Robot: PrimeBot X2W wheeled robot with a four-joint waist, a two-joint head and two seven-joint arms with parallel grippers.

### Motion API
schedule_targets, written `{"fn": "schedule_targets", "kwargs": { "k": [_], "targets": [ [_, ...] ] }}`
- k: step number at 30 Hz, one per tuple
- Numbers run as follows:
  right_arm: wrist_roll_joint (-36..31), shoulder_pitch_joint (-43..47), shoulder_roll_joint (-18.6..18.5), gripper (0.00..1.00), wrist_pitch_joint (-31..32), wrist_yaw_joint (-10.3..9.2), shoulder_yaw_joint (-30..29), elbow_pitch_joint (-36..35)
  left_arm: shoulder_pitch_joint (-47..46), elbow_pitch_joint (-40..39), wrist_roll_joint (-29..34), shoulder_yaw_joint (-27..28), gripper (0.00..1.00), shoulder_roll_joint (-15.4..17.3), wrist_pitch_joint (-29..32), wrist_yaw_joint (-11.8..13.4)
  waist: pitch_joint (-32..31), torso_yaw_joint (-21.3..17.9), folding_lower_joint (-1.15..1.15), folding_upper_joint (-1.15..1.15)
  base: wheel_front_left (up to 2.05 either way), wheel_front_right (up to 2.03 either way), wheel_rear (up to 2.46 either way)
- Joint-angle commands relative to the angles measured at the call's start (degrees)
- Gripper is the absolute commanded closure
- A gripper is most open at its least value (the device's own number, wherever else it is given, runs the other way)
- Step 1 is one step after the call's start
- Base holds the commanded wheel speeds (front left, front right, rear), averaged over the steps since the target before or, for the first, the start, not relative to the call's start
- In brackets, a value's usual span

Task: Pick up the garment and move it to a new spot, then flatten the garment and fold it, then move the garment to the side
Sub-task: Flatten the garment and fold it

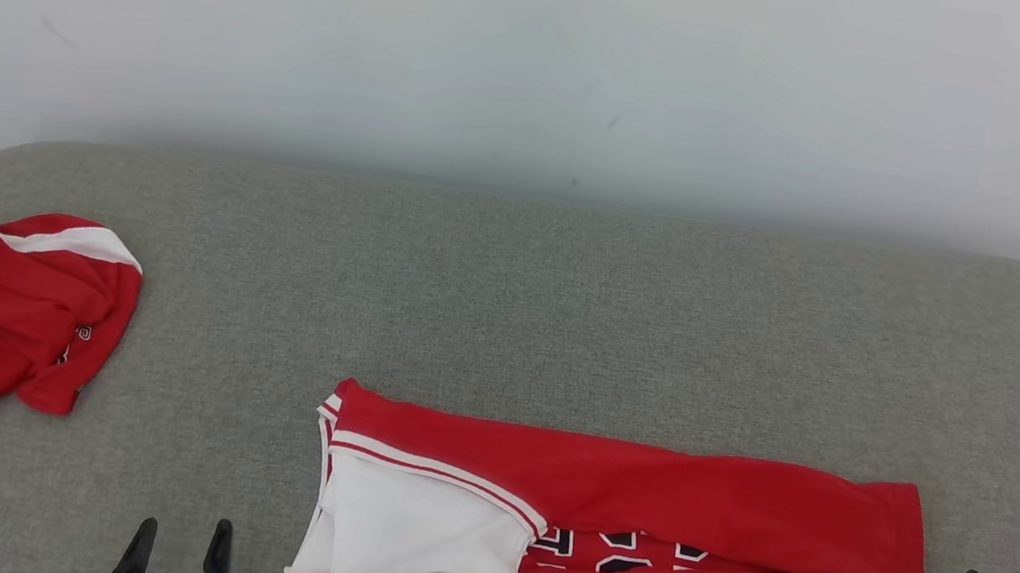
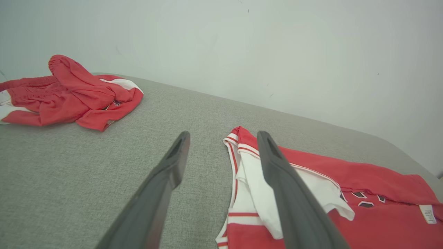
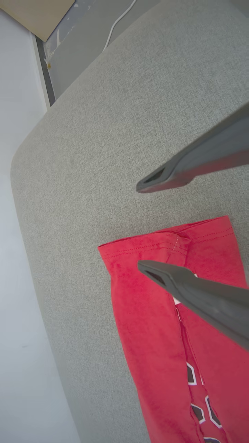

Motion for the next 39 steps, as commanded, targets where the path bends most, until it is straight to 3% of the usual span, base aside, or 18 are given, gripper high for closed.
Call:
{"fn": "schedule_targets", "kwargs": {
  "k": [1, 12, 22, 29, 39],
  "targets": [
    [-0.21, -0.33, 0.26, 0.0, 0.26, -0.14, -0.11, -0.09, 0.49, 0.15, 0.81, 0.5, 0.0, -0.23, -0.15, -0.36, -0.04, -0.18, 0.0, 0.0, 0.0, 0.0, 0.0],
    [2.05, -2.02, 0.62, 0.0, 1.71, -0.14, -0.79, 2.59, 1.24, -0.62, 2.41, 1.5, 0.0, -0.76, -0.15, -0.94, -0.11, -0.01, 0.0, 0.0, 0.0, 0.0, 0.0],
    [5.52, -7.06, -0.01, 0.0, 10.54, -0.14, -0.2, 9.67, 1.34, -3.19, 3.37, 1.83, 0.0, -0.7, -0.16, -0.87, 1.18, 1.63, 0.0, 0.0, 0.0, 0.0, 0.0],
    [2.53, -10.8, -2.72, 0.0, 14.17, -0.14, -0.91, 13.44, 0.21, -2.97, 7.67, 3.82, 0.0, -0.65, -0.16, -0.88, 4.29, 3.26, 0.0, 0.0, 0.0, 0.0, 0.0],
    [-1.57, -13.97, -2.06, 0.0, 19.02, -0.14, -4.83, 15.46, -1.95, -1.76, 6.86, 3.86, 0.0, -0.85, -0.16, -0.89, 8.32, 5.16, 0.0, 0.0, 0.0, 0.0, 0.0]
  ]
}}
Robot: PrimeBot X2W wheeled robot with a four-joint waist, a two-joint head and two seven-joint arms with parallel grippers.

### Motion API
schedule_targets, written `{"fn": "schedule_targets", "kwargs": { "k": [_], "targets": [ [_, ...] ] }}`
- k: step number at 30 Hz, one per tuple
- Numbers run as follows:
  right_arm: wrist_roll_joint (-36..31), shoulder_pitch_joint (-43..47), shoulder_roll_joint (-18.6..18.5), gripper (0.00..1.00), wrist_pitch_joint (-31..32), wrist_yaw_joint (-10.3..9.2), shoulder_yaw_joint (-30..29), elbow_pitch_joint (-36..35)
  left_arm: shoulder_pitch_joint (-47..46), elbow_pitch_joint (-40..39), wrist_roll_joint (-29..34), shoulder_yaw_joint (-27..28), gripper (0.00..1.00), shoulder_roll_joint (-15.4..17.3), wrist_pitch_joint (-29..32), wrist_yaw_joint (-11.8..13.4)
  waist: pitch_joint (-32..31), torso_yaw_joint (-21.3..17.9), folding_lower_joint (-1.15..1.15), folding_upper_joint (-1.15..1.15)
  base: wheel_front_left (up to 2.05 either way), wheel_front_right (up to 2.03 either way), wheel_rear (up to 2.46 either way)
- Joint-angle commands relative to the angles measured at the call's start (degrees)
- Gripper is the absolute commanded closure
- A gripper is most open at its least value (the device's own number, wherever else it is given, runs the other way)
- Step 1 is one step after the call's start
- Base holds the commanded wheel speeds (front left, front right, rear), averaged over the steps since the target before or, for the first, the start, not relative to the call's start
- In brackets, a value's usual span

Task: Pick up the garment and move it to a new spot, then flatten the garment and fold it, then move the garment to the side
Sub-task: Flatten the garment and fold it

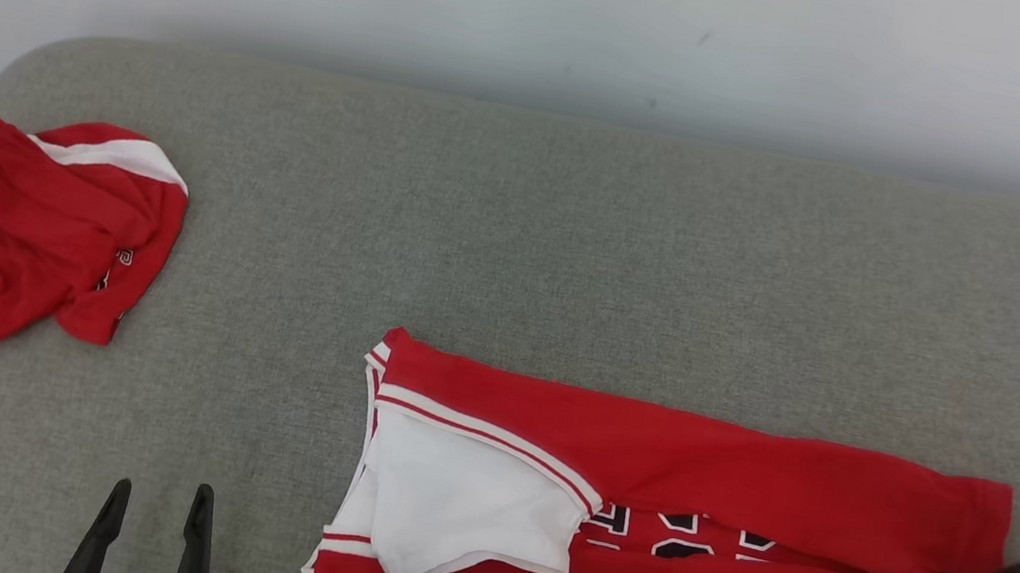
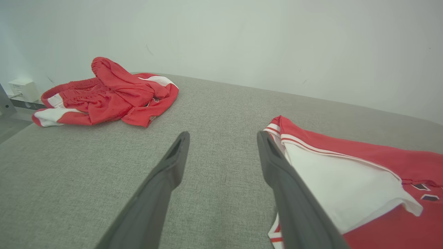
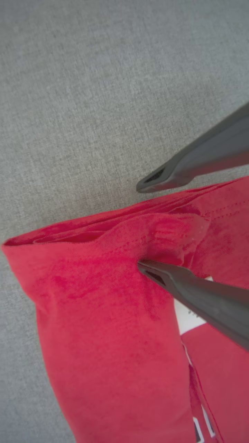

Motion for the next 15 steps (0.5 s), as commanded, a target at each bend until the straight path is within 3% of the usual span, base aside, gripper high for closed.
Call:
{"fn": "schedule_targets", "kwargs": {
  "k": [1, 11, 12, 13, 14, 15],
  "targets": [
    [-0.51, -0.6, 0.24, 0.0, 0.31, -0.14, -0.09, 0.39, -0.85, 0.3, -0.29, -0.04, 0.0, -0.14, -0.16, 0.04, 1.5, 0.95, -0.01, 0.0, 0.0, 0.0, 0.0],
    [-1.88, -1.79, 0.84, 0.0, 0.86, 0.0, 1.81, 2.83, -2.4, 0.87, -1.02, -0.33, 0.0, -0.19, -0.16, 0.05, 2.86, 1.77, -0.01, 0.0, 0.0, 0.0, 0.0],
    [-1.58, -1.87, 0.86, 0.13, 0.98, 0.0, 1.96, 3.04, -2.41, 0.93, -1.02, -0.26, 0.0, -0.19, -0.16, 0.05, 2.87, 1.79, -0.01, 0.0, 0.0, 0.0, 0.0],
    [-1.45, -1.9, 0.75, 0.52, 1.18, 0.01, 2.17, 3.31, -2.38, 0.97, -1.04, -0.2, 0.0, -0.19, -0.16, 0.05, 2.85, 1.81, -0.01, 0.0, 0.0, 0.0, 0.0],
    [-1.36, -1.98, 0.6, 0.64, 1.26, 0.0, 2.27, 3.52, -2.32, 1.02, -1.04, -0.15, 0.0, -0.19, -0.16, 0.05, 2.82, 1.81, -0.01, 0.0, 0.0, 0.0, 0.0],
    [-1.21, -2.05, 0.37, 1.0, 1.15, 0.0, 2.37, 3.66, -2.31, 1.08, -1.03, -0.06, 0.0, -0.2, -0.16, 0.05, 2.76, 1.79, -0.01, 0.0, 0.0, 0.0, 0.0]
  ]
}}
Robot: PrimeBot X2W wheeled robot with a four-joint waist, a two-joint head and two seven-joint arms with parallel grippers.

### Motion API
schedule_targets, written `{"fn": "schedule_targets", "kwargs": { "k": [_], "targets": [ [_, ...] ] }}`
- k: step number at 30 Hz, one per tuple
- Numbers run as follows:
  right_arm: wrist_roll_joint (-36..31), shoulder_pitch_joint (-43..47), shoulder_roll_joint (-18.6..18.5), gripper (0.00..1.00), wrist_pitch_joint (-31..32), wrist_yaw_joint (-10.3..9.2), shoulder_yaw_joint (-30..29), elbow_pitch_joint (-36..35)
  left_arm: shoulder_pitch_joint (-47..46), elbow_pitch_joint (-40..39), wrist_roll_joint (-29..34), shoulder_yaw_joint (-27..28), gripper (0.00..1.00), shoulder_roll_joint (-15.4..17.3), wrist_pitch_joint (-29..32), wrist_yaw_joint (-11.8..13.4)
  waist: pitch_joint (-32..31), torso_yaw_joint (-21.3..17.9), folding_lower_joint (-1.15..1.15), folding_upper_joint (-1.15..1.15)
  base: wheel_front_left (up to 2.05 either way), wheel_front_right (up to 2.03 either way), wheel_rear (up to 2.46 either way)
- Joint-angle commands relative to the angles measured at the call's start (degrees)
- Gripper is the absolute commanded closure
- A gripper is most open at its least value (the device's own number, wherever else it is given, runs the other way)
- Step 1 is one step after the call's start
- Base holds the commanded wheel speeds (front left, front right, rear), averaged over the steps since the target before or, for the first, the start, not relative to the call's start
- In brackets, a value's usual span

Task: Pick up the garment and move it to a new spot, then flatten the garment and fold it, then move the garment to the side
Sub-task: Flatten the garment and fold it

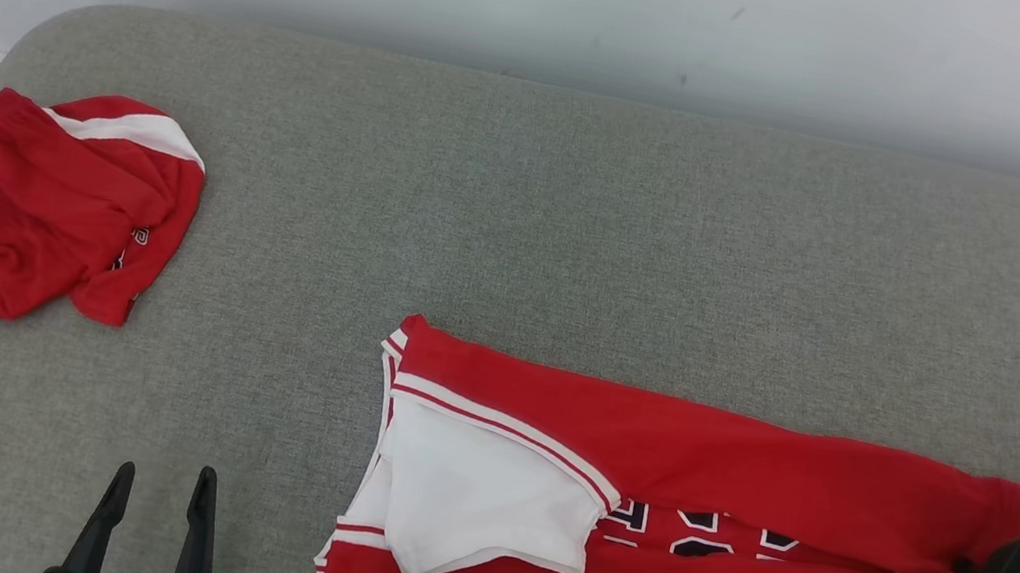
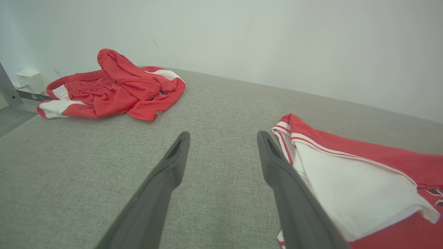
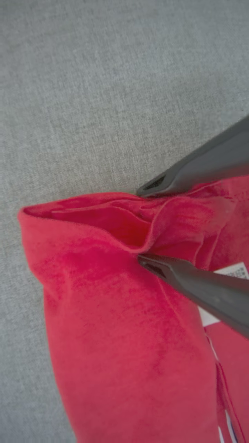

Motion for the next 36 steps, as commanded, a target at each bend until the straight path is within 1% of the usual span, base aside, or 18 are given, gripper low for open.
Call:
{"fn": "schedule_targets", "kwargs": {
  "k": [1, 7, 11, 17, 21, 23, 27, 29, 31, 34, 36],
  "targets": [
    [0.58, 0.58, 0.96, 1.0, 0.49, 0.17, 0.87, 1.62, -0.14, 0.11, -0.17, 0.19, 0.0, -0.1, -0.16, 0.06, -0.08, -0.02, 0.0, 0.0, 0.0, 0.0, 0.0],
    [-0.02, 0.18, -1.55, 1.0, -2.33, 0.02, -0.24, 0.33, 0.82, 0.17, -0.07, 0.79, 0.0, -0.11, -0.16, 0.06, -0.94, -0.86, 0.0, 0.0, 0.0, 0.0, 0.0],
    [-2.27, -0.04, -3.28, 1.0, -4.63, 0.03, -2.69, -1.8, 0.94, 0.03, 0.07, 1.14, 0.0, -0.12, -0.16, 0.06, -1.56, -1.77, 0.0, 0.0, 0.0, 0.0, 0.0],
    [-7.29, 1.12, -6.31, 1.0, -6.09, 0.03, -7.06, -4.5, 1.02, -0.35, 0.26, 1.07, 0.0, -0.11, -0.16, 0.06, -2.4, -2.77, 0.0, 0.0, 0.0, 0.0, 0.0],
    [-8.57, 2.4, -6.8, 1.0, -5.58, 0.03, -8.38, -6.15, 1.6, -0.31, 0.33, 1.05, 0.0, -0.12, -0.16, 0.06, -3.3, -3.22, 0.0, 0.0, 0.0, 0.0, 0.0],
    [-8.24, 3.23, -6.35, 1.0, -4.85, 0.03, -8.37, -7.2, 1.93, -0.18, 0.35, 1.05, 0.0, -0.12, -0.16, 0.06, -3.91, -3.39, 0.0, 0.0, 0.0, 0.0, 0.0],
    [-5.15, 4.7, -4.32, 1.0, -2.51, 0.03, -5.45, -10.23, 2.62, 0.13, 0.36, 1.11, 0.0, -0.11, -0.16, 0.06, -5.14, -3.61, 0.0, 0.0, 0.0, 0.0, 0.0],
    [-1.74, 5.23, -2.76, 1.0, -0.95, 0.03, -3.01, -11.98, 2.74, 0.19, 0.25, 0.99, 0.0, -0.11, -0.16, 0.06, -5.68, -3.58, 0.0, 0.0, 0.0, 0.0, 0.0],
    [0.88, 6.01, -1.91, 1.0, 0.35, 0.03, 0.37, -13.97, 3.21, 0.42, 0.07, 0.86, 0.0, -0.11, -0.16, 0.06, -6.2, -3.52, 0.0, 0.0, 0.0, 0.0, 0.0],
    [5.34, 6.51, 0.3, 1.0, 2.31, 0.03, 6.27, -16.65, 3.64, 0.63, -0.21, 0.54, 0.0, -0.12, -0.16, 0.06, -6.87, -3.21, 0.0, 0.0, 0.0, 0.0, 0.0],
    [7.01, 6.98, 1.03, 1.0, 3.32, 0.03, 10.37, -18.07, 3.65, 0.71, -0.38, 0.39, 0.0, -0.11, -0.16, 0.06, -7.23, -2.86, 0.0, 0.0, 0.0, 0.0, 0.0]
  ]
}}
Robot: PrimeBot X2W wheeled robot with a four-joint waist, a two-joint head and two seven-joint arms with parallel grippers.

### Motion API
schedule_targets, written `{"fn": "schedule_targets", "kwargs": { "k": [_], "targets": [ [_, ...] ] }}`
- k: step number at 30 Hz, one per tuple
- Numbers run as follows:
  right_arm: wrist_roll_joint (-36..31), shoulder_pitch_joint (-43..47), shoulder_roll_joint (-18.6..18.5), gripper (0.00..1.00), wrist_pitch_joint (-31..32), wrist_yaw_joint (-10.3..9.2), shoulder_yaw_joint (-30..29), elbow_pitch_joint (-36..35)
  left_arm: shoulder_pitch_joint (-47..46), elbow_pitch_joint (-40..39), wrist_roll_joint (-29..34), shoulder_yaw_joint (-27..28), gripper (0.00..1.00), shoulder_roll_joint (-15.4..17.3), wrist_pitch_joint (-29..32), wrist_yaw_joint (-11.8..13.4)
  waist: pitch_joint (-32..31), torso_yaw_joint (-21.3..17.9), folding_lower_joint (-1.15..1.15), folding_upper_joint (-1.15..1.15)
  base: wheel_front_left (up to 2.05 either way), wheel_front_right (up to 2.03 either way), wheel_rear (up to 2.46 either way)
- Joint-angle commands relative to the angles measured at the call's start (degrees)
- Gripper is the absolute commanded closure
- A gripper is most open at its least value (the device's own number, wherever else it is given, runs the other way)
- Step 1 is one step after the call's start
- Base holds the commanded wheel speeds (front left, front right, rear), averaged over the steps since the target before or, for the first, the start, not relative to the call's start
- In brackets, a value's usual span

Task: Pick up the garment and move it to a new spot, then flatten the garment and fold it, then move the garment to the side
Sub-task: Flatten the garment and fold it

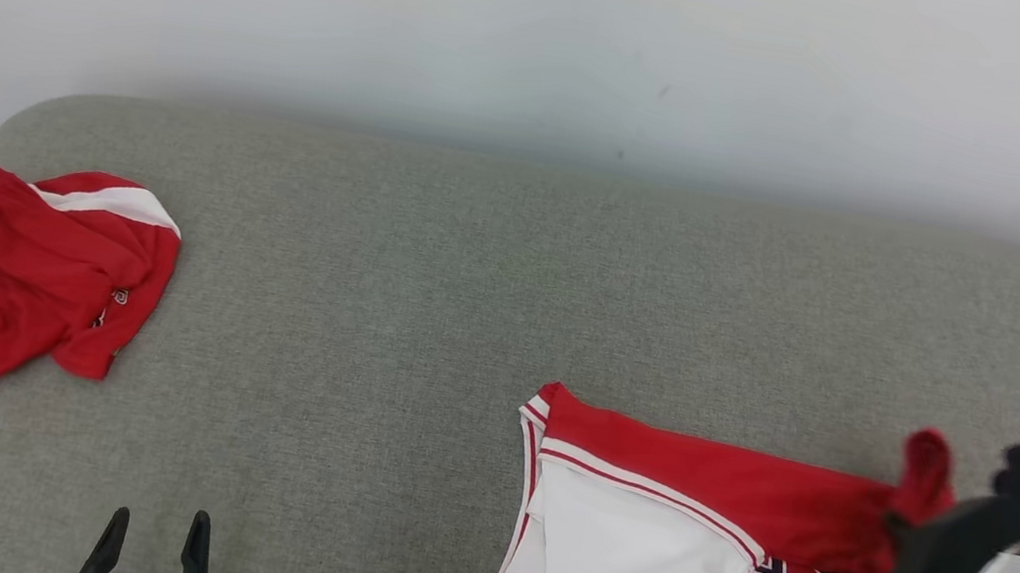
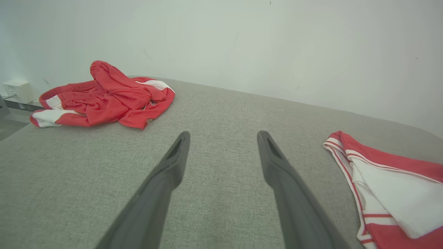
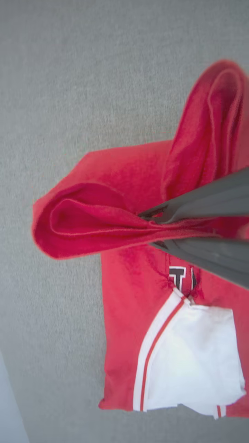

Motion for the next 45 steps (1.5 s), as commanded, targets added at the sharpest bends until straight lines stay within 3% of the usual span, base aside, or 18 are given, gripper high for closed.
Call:
{"fn": "schedule_targets", "kwargs": {
  "k": [1, 8, 29, 30, 31, 32, 33, 40, 45],
  "targets": [
    [1.29, 0.79, 0.53, 1.0, 0.54, -0.14, 2.46, -0.84, 0.55, 0.17, -0.38, -0.14, 0.0, -0.06, -0.16, 0.06, -0.52, 0.61, 0.0, 0.0, 0.0, 0.0, 0.0],
    [6.7, -2.57, 2.16, 1.0, 1.72, -0.14, 15.36, 1.89, 1.37, 0.41, -0.29, -0.39, 0.0, -0.05, -0.16, 0.06, -1.15, 2.53, 0.0, 0.0, 0.0, 0.0, 0.0],
    [14.1, -11.16, 2.7, 1.0, -8.07, -0.14, 29.91, 21.54, 1.18, 0.82, -1.15, -1.35, 0.0, -0.06, -0.16, 0.05, -0.58, 5.71, 0.0, 0.0, 0.0, 0.0, 0.0],
    [14.37, -11.4, 2.69, 0.77, -8.62, -0.14, 30.34, 22.23, 1.11, 0.84, -1.24, -1.39, 0.0, -0.06, -0.16, 0.05, -0.56, 5.76, 0.0, 0.0, 0.0, 0.0, 0.0],
    [14.76, -11.55, 2.7, 0.66, -9.06, -0.14, 30.91, 23.03, 1.07, 0.86, -1.3, -1.42, 0.0, -0.06, -0.16, 0.05, -0.55, 5.79, 0.0, 0.0, 0.0, 0.0, 0.0],
    [15.17, -11.78, 2.7, 0.08, -9.44, -0.14, 31.36, 23.66, 1.06, 0.9, -1.33, -1.39, 0.0, -0.06, -0.16, 0.05, -0.54, 5.78, 0.0, 0.0, 0.0, 0.0, 0.0],
    [15.96, -12.11, 2.68, 0.0, -10.32, -0.14, 31.48, 23.94, 1.05, 0.92, -1.35, -1.31, 0.0, -0.06, -0.16, 0.05, -0.53, 5.72, 0.0, 0.0, 0.0, 0.0, 0.0],
    [22.89, -14.62, 2.65, 0.0, -16.7, -0.14, 30.24, 22.53, 1.17, 0.87, -1.76, -0.93, 0.0, -0.06, -0.16, 0.05, -0.6, 5.06, 0.0, 0.0, 0.0, 0.0, 0.0],
    [18.77, -13.6, 1.43, 0.0, -21.53, -0.14, 24.06, 20.3, 1.5, 0.47, -1.87, -0.95, 0.0, -0.06, -0.16, 0.32, -0.87, 4.53, 0.0, 0.0, 0.0, 0.0, 0.0]
  ]
}}
